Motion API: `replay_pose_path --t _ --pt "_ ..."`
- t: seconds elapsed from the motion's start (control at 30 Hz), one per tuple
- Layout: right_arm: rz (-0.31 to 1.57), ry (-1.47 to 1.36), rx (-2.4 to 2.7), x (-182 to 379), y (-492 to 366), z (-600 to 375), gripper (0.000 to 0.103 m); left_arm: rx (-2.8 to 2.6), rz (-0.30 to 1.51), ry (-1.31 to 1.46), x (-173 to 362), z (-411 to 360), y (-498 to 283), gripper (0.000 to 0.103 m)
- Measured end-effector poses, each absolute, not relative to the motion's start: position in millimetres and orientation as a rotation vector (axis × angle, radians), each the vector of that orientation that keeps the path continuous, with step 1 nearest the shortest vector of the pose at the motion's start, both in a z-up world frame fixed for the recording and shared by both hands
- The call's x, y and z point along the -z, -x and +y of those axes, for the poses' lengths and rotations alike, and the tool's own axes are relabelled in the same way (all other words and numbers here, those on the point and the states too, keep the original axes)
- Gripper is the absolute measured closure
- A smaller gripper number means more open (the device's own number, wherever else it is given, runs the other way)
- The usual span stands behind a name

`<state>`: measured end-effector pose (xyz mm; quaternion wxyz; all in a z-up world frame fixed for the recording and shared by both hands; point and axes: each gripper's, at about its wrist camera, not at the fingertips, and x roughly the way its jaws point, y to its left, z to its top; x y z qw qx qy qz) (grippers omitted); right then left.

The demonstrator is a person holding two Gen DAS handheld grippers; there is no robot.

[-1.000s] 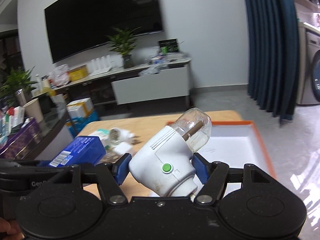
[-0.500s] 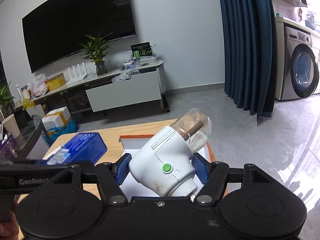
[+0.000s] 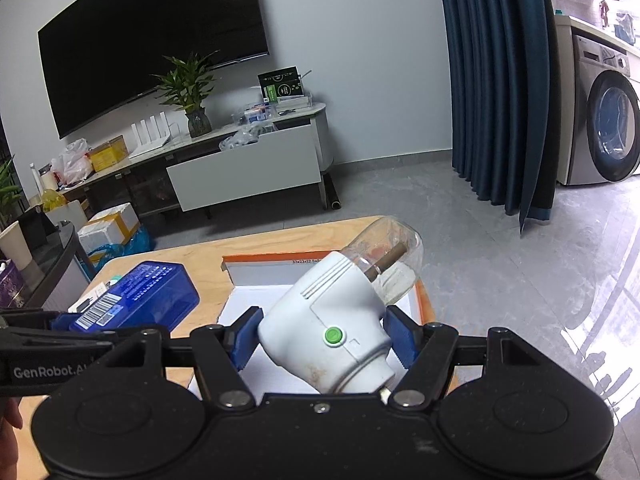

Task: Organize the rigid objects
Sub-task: 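Carry the blue tin and white freshener over the open white box with both tools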

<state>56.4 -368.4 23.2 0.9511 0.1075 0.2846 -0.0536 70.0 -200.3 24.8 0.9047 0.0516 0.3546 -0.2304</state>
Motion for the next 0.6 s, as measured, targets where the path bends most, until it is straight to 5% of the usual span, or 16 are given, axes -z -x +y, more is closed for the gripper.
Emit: replay_pose_path --t 0.6 --pt "0.609 -0.194 0.125 -19 -86 -378 0.024 0.477 0.745 -0.074 -22 -210 -87 0.04"
